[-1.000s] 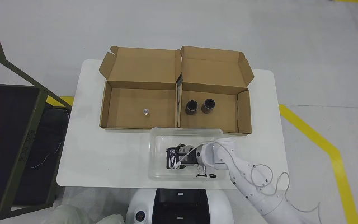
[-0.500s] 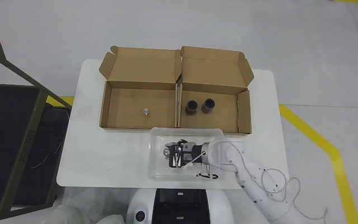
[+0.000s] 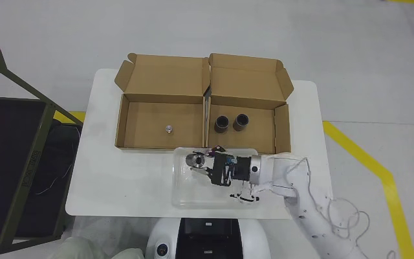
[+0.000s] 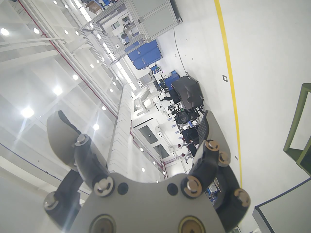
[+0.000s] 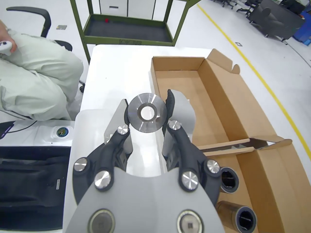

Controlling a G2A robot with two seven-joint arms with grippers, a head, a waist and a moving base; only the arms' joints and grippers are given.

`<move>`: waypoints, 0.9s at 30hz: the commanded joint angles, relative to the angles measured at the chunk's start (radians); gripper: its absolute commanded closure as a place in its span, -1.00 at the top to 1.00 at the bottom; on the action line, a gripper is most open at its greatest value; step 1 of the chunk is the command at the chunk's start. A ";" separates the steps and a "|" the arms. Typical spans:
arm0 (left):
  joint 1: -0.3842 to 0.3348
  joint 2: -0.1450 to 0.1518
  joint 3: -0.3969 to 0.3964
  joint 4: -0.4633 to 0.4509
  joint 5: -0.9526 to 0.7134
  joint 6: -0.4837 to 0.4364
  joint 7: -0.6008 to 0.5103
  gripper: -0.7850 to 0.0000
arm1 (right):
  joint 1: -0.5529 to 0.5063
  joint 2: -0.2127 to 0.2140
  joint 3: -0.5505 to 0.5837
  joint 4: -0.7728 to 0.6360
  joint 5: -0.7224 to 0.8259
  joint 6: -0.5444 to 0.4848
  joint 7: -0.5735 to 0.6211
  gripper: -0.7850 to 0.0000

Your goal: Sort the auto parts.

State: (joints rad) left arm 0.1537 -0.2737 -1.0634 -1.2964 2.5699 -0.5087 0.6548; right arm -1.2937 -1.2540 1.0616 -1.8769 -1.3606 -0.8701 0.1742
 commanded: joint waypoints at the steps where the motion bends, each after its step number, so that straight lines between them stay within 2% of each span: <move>1: 0.000 0.000 0.000 0.000 0.000 0.000 0.000 1.00 | -0.002 0.002 0.018 -0.006 0.028 0.017 -0.018 -1.00; 16: 0.000 0.000 0.000 0.000 0.000 0.000 0.000 1.00 | 0.010 0.009 0.108 -0.070 0.184 0.146 -0.107 -1.00; 27: 0.000 0.000 0.000 0.000 0.000 0.000 0.000 1.00 | -0.003 0.007 0.133 -0.092 0.218 0.211 -0.265 -1.00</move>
State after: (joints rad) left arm 0.1537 -0.2737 -1.0634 -1.2964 2.5699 -0.5087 0.6548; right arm -1.2955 -1.2467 1.1961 -1.9683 -1.1414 -0.6609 -0.0794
